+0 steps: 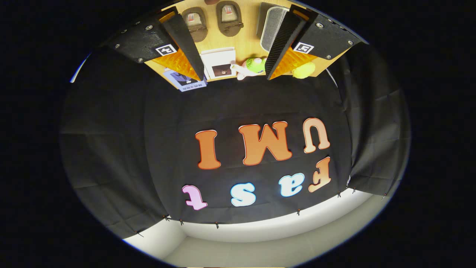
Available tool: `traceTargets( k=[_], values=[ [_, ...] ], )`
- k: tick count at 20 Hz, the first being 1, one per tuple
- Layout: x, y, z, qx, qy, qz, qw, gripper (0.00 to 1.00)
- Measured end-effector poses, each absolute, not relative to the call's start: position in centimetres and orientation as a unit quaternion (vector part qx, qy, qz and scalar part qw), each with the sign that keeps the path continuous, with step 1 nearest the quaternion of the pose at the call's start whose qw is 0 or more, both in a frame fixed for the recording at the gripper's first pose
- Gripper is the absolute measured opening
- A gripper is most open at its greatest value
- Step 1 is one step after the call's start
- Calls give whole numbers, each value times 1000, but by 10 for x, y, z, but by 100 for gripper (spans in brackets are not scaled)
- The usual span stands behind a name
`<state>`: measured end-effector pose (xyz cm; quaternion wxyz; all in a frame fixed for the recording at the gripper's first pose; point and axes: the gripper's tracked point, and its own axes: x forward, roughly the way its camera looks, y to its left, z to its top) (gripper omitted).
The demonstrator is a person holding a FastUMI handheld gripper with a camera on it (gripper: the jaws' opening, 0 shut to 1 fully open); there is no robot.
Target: Open the storage box then place both shoes into the box .Put the left shoe in first, then the right shoe, with the right side of both shoes facing outward in a uniform manner.
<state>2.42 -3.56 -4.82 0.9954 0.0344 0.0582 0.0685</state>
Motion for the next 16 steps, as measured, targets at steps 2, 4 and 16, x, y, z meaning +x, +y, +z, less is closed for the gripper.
traceTargets(
  k=[2, 4, 16],
  values=[
    [29, -31, -70, 63, 88, 97, 989, 98],
    [31, -25, -91, 99, 120, 125, 980, 99],
    [30, 41, -215, 327, 299, 255, 859, 98]
  ],
)
